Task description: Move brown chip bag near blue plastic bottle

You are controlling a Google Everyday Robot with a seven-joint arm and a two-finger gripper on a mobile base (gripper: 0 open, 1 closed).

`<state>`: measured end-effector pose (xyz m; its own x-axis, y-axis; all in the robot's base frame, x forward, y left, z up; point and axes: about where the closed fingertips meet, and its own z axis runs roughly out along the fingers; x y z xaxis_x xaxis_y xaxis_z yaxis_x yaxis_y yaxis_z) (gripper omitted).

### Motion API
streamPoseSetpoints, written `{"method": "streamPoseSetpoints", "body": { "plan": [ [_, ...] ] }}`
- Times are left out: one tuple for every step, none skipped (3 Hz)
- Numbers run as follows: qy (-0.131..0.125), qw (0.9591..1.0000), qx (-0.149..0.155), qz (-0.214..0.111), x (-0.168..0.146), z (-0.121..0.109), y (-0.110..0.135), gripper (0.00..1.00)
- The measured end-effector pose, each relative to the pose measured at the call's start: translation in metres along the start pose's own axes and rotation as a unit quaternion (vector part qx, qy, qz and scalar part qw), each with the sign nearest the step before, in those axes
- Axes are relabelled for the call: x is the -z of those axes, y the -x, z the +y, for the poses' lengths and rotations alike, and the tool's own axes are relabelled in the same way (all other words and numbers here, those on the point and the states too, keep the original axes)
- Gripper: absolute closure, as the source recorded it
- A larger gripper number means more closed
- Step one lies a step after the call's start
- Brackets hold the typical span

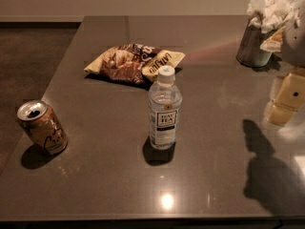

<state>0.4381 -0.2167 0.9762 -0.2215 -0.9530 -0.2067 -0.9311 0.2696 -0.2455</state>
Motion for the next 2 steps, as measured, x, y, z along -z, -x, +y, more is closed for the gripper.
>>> {"method": "streamPoseSetpoints", "body": {
  "plan": [
    [0.000, 1.0000, 0.000, 0.000, 0.000, 0.000, 0.000, 0.00],
    [0.000, 0.9999, -0.002, -0.016, -0.007, -0.015, 0.012, 0.00]
  ]
}}
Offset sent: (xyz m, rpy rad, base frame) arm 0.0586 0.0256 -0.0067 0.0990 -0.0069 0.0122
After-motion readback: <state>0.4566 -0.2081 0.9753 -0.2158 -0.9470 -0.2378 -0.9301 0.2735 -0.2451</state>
